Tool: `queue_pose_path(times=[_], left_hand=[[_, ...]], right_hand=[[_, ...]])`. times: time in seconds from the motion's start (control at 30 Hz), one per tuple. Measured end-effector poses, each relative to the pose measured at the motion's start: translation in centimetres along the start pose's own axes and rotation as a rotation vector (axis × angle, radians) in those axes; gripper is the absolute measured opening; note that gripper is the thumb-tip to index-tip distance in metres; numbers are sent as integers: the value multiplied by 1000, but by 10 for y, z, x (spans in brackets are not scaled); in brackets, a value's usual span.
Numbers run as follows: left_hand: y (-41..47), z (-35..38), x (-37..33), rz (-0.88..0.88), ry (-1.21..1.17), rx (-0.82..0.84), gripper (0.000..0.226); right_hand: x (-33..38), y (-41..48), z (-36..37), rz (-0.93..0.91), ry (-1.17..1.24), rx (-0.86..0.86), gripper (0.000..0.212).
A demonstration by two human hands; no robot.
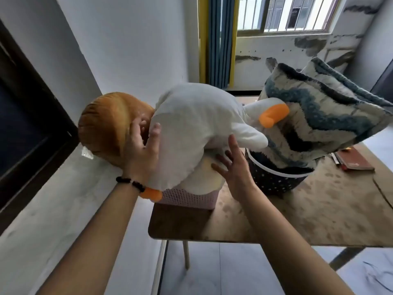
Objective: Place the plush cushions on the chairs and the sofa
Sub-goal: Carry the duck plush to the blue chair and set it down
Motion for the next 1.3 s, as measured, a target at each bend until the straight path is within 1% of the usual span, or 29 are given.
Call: queue_pose_path(times=[0.1, 0.13, 0.2, 0.3, 0.37, 0.43, 0.53, 0.57, 0.6, 0.7, 0.77, 0.8, 0.83, 0.87, 0.9, 0.93, 0.97, 1.0, 1.03, 1.1, 1.17, 1.23, 1.3], left_hand=[[23, 29, 17, -284, -390, 235, 69], [24, 36, 13, -329, -485, 303, 65], [19, 41, 9, -298, -471, 328, 51], [10, 32, -5, -182, -454, 270, 26], [6, 23, -21, -96, -442, 249, 19], [0, 14, -43, 16, -425, 247, 27], [-15, 6, -84, 184, -390, 257, 44], [-23, 8, -97, 240, -382, 274, 48], [-32, 12, -109, 292, -366, 303, 53], [-63, 39, -127, 374, -377, 455, 64], [-85, 61, -138, 405, -492, 593, 69], [-95, 73, -144, 408, -570, 639, 72], [-98, 84, -143, 381, -664, 649, 78], [-102, 103, -142, 296, -766, 674, 89], [-110, 130, -141, 171, -881, 740, 99], [-122, 159, -145, 93, -937, 825, 102], [-136, 181, -154, 92, -918, 899, 97], [-156, 204, -166, 121, -855, 972, 91], [-177, 225, -177, 153, -824, 1035, 87], [-224, 259, -208, 192, -804, 1117, 84], [-264, 284, -234, 238, -791, 1176, 79], [-303, 315, -265, 274, -778, 1272, 76], [-336, 353, -287, 276, -772, 1371, 76]], right_hand=[[8, 16, 13, 56, 49, 74, 43], [10, 19, 17, 64, 64, 90, 41], [8, 21, 21, 58, 119, 97, 50], [15, 14, 38, -11, 192, 169, 54], [29, 7, 51, -61, 229, 218, 56], [51, -2, 56, -140, 266, 217, 65], [82, -18, 55, -250, 345, 202, 91], [90, -29, 51, -273, 388, 194, 93], [96, -41, 46, -286, 412, 186, 88], [101, -82, 10, -318, 450, 92, 65], [104, -118, -19, -383, 433, 20, 43], [105, -138, -37, -430, 423, -32, 41], [105, -158, -51, -463, 399, -78, 38], [100, -183, -74, -493, 359, -151, 33], [96, -210, -97, -514, 313, -243, 40], [91, -238, -116, -538, 271, -301, 57], [83, -260, -132, -527, 253, -350, 71], [76, -286, -147, -525, 259, -394, 79], [72, -311, -161, -534, 267, -446, 80], [70, -362, -189, -573, 308, -540, 72], [76, -403, -213, -626, 324, -607, 70], [83, -447, -245, -682, 337, -686, 65], [89, -484, -276, -729, 373, -749, 78]])
Point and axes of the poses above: each hand's wrist, its own y-axis towards the middle knuckle, its own z-axis out of the palm, x = y × z, the point moved 8 cm from there along y, towards the middle knuckle, and after that the axes turned 11 degrees about x, right-handed, at the moved point
